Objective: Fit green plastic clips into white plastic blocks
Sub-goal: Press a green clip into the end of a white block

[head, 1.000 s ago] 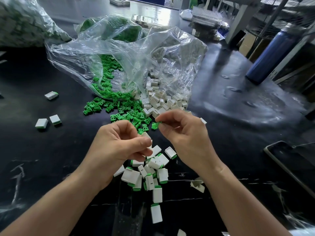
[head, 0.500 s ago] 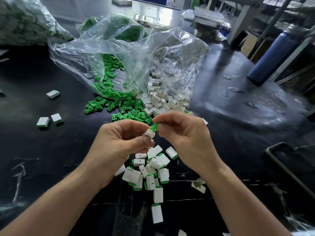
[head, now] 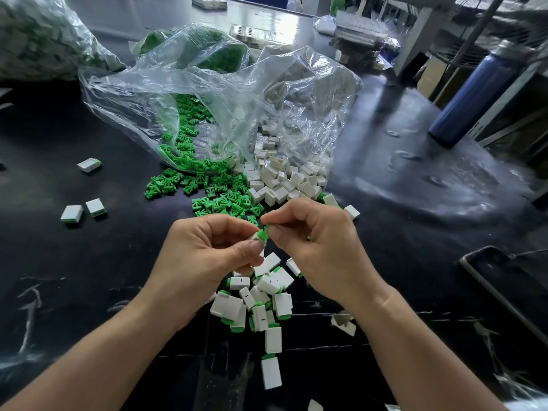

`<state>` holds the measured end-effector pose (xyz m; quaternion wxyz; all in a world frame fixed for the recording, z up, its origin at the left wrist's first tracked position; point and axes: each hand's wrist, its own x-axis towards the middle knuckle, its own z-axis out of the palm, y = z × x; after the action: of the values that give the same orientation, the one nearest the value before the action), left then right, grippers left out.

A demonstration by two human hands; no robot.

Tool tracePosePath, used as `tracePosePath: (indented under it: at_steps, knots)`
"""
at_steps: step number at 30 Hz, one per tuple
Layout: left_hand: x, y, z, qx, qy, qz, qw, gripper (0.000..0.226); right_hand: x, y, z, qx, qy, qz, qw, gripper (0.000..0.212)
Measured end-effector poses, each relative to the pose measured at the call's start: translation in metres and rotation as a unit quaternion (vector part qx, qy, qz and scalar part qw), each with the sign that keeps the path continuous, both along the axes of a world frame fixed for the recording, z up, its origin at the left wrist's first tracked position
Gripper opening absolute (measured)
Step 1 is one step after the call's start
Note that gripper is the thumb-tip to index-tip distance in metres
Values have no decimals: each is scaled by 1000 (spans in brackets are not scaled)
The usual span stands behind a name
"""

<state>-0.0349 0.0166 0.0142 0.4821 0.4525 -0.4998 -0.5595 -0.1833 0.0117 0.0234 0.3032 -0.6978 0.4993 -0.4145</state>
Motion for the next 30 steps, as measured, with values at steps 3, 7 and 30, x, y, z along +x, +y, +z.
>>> tracePosePath:
  at_steps: [3,7,30]
  knots:
    - [0,2,0,-21,-21,11,999,16,3,2,-2,-6,12,3,1000,7]
    - [2,4,1,-30,-32,8,999,11,4,3,-2,-16,21,20,999,7]
    - [8,3,3,-63,-44,26,997,12,7,3,-7,-105,61,49,991,24]
